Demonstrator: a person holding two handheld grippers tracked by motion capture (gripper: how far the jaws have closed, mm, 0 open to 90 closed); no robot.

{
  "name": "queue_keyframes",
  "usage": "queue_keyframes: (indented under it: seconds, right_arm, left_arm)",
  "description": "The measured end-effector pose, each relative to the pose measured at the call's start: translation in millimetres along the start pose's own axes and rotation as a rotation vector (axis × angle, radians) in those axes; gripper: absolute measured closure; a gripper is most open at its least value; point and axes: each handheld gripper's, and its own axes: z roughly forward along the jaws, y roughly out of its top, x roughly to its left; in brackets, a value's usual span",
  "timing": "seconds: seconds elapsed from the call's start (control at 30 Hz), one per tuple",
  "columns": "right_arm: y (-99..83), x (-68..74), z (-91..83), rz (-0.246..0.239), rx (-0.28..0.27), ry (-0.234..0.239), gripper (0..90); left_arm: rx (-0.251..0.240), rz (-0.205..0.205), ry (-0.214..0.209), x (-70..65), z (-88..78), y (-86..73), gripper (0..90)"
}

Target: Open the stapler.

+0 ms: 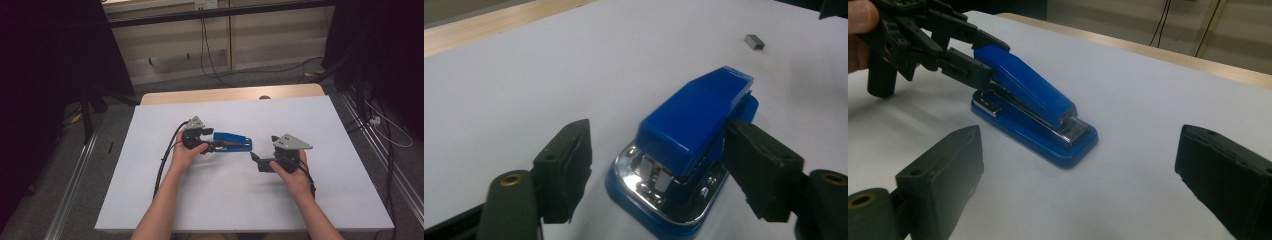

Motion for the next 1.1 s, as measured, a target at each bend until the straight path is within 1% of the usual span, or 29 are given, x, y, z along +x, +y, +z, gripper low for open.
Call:
queue_keyframes:
  seconds: [0.03, 0.07, 0.13, 0.17, 0.23, 0.33, 0.37, 0.47, 0.5, 0.53, 0.6, 0.67, 0.7, 0.77, 0.93, 0.97, 1.1]
  right_arm:
    - [0.6, 0.6, 1.3, 0.001, 0.001, 0.002, 4.8]
    - [1.1, 1.4, 2.4, 0.001, 0.002, 0.002, 4.8]
    - [1.5, 2.2, 3.0, 0.001, 0.006, 0.005, 4.8]
    - [1.6, 3.8, 4.5, 0.000, 0.007, 0.006, 4.8]
    - [1.0, 5.3, 6.3, -0.009, 0.019, 0.012, 4.9]
    - [0.3, 6.5, 8.3, -0.011, 0.030, 0.015, 4.9]
    - [0.0, 6.9, 9.1, -0.011, 0.031, 0.016, 5.0]
    - [0.0, 7.9, 11.1, 0.000, 0.031, 0.018, 4.9]
    - [1.0, 7.3, 12.7, 0.028, 0.025, 0.022, 5.0]
    - [2.0, 7.1, 13.2, 0.031, 0.022, 0.022, 5.0]
    - [4.7, 8.0, 13.6, 0.023, 0.022, 0.022, 4.9]
    - [6.7, 8.9, 13.8, 0.018, 0.020, 0.025, 5.0]
    - [6.7, 8.9, 13.8, 0.018, 0.020, 0.025, 5.0]
    - [6.8, 9.6, 15.0, 0.029, 0.024, 0.026, 4.9]
    - [4.8, 13.0, 18.3, 0.034, 0.025, 0.030, 4.8]
    - [4.3, 13.3, 18.9, 0.035, 0.029, 0.031, 4.8]
    - [3.5, 13.8, 21.3, 0.034, 0.037, 0.029, 4.8]
  left_arm:
    - [0.032, 0.014, 0.003, -1.6, 3.3, 0.6, 31.2]
    - [0.035, 0.022, -0.007, -1.7, 4.2, 1.0, 32.2]
    - [0.032, 0.026, -0.013, -2.0, 4.4, 1.3, 35.5]
    - [0.031, 0.014, -0.020, -1.7, 4.0, 1.1, 35.5]
    - [0.023, 0.006, -0.041, -0.6, 3.7, 0.4, 37.7]
    - [0.027, 0.002, -0.046, 0.2, 2.9, 0.6, 39.3]
    - [0.024, 0.006, -0.051, 0.5, 2.4, 0.6, 41.5]
    - [0.018, 0.006, -0.063, 0.5, 2.1, 0.4, 46.4]
    - [0.018, 0.009, -0.068, -0.5, 2.9, 0.2, 48.1]
    - [0.029, 0.021, -0.066, -1.7, 4.2, 0.7, 48.5]
    - [0.028, 0.022, -0.071, -1.0, 3.9, 0.8, 48.9]
    - [0.025, 0.010, -0.079, 0.0, 3.3, 0.3, 49.4]
    - [0.020, -0.002, -0.081, -0.2, 3.3, 0.2, 49.4]
    - [0.024, 0.005, -0.082, 0.4, 2.3, 0.8, 50.0]
    - [0.001, -0.026, -0.099, 0.8, -1.5, 4.0, 51.2]
    - [0.009, -0.023, -0.095, 1.3, -2.2, 4.7, 51.2]
    - [0.002, -0.032, -0.098, 1.1, -2.9, 6.4, 51.3]
